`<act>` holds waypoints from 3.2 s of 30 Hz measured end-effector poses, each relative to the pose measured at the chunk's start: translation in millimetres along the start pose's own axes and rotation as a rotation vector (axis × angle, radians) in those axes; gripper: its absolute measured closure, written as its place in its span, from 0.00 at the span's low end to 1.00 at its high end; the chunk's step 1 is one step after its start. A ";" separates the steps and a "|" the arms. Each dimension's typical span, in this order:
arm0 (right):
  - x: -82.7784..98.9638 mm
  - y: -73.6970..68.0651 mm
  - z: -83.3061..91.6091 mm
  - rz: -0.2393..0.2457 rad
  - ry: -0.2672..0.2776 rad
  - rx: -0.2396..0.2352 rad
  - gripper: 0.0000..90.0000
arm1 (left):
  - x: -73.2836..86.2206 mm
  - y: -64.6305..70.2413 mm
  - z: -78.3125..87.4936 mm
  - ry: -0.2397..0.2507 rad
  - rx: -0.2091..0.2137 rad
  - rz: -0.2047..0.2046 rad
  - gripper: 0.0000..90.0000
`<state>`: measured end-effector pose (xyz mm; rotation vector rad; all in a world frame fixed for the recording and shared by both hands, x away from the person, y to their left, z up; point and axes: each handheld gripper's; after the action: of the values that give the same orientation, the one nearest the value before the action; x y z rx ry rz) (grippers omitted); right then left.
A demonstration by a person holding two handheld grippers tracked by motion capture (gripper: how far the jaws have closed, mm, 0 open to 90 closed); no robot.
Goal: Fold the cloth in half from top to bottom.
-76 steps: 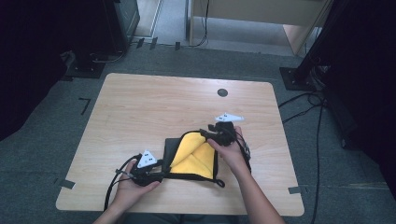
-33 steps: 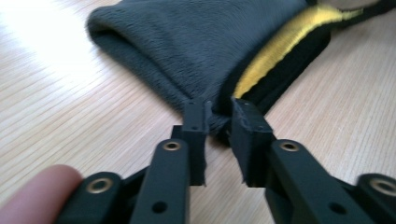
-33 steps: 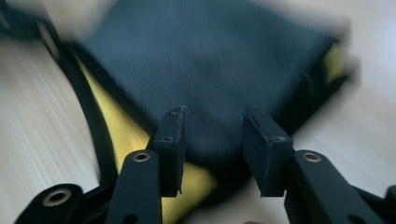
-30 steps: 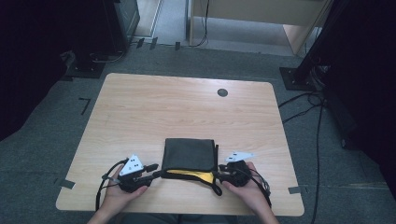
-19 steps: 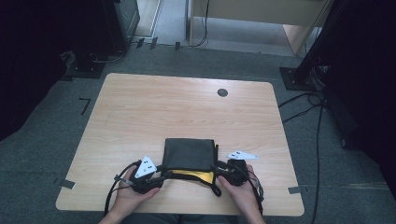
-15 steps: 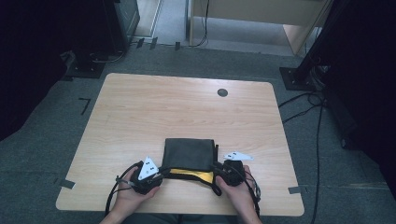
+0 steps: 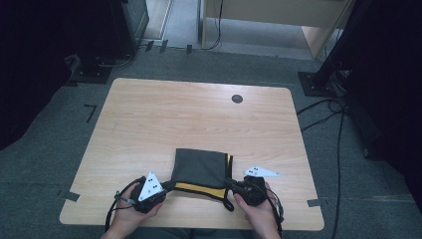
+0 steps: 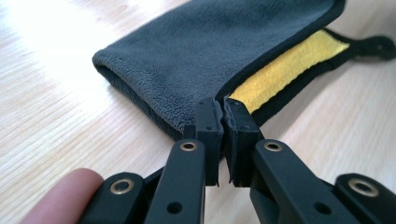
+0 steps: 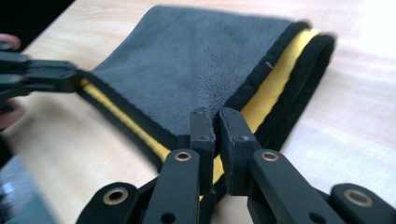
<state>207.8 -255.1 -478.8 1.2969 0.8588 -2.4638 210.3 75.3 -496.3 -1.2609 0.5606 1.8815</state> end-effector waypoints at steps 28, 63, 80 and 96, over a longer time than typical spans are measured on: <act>28.3 -15.8 -28.9 0.244 0.033 0.282 0.31 | 14.5 -15.7 -15.8 -0.056 -0.082 0.157 0.35; -40.3 -6.0 -176.4 0.384 0.050 0.182 0.20 | 51.9 -102.8 56.4 -0.095 -0.353 0.378 0.16; -66.3 1.4 -167.2 0.302 0.051 0.209 0.17 | 50.7 -92.4 46.4 -0.140 -0.401 0.266 0.15; -32.5 53.5 -37.8 0.281 0.091 0.330 0.16 | 50.6 -92.4 46.1 -0.137 -0.404 0.270 0.15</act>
<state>276.4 -277.9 -490.0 1.5255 0.2643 -2.3999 248.5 181.7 -517.8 -1.3430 0.2955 2.3743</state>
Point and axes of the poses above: each handheld gripper's, and its own axes: z roughly backward along the jaws, x roughly out of its underside, y roughly to its right, and after that the axes turned 14 degrees about y, right-handed
